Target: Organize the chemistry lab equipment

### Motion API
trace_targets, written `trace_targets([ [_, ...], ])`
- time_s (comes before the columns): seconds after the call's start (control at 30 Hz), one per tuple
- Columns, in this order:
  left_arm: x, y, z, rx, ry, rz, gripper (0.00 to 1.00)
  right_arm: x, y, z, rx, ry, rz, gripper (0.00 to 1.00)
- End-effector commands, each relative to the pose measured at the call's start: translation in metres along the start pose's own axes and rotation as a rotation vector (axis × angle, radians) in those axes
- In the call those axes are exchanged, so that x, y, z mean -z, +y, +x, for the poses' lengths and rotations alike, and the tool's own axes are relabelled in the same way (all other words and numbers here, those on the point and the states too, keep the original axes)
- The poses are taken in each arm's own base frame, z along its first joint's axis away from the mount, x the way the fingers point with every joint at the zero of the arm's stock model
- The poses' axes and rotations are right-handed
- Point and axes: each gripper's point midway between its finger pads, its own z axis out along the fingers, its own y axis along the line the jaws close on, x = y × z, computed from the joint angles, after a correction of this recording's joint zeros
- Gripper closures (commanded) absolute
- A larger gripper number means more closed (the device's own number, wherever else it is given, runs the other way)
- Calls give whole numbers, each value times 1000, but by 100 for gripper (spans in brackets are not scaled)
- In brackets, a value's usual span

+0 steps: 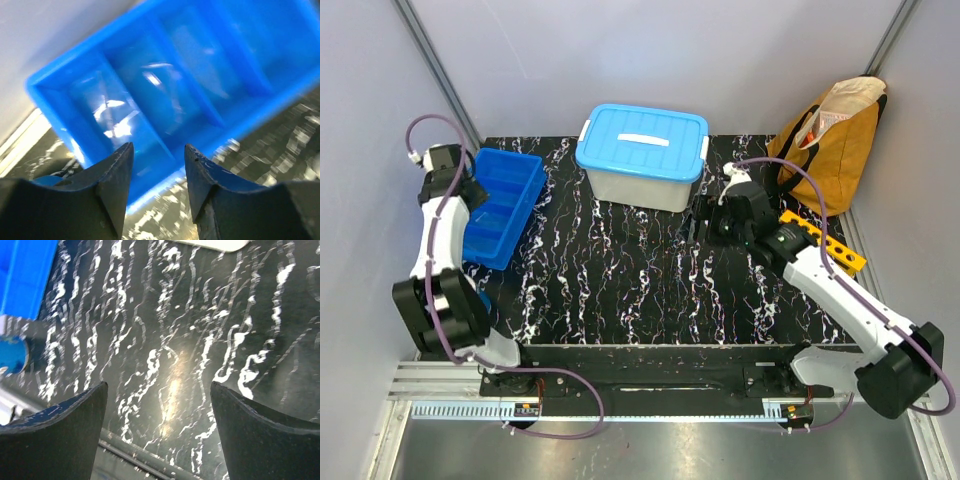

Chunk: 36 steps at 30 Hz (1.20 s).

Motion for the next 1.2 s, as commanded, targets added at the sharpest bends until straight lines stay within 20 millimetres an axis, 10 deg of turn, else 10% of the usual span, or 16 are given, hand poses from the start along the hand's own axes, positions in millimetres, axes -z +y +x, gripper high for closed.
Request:
trace_targets([
  [0.0,90,-69,-26,-98,-166,334,49,1,-28,-48,56,-148,210,12],
  [0.37,212,-124,44,-255,-161,873,20,-53,-102,-83,-61,-146,436,35],
  [0.4,215,-123,54,-258,-149,901,3,-60,-107,-85,-87,-144,435,39],
  [0.7,205,-102,138,-295,-44,1003,1,-140,-151,-90,-233,-91,448,59],
  [1.17,216,-89,135,-323,-114,936,1,-211,-178,-95,-360,-129,438,69],
])
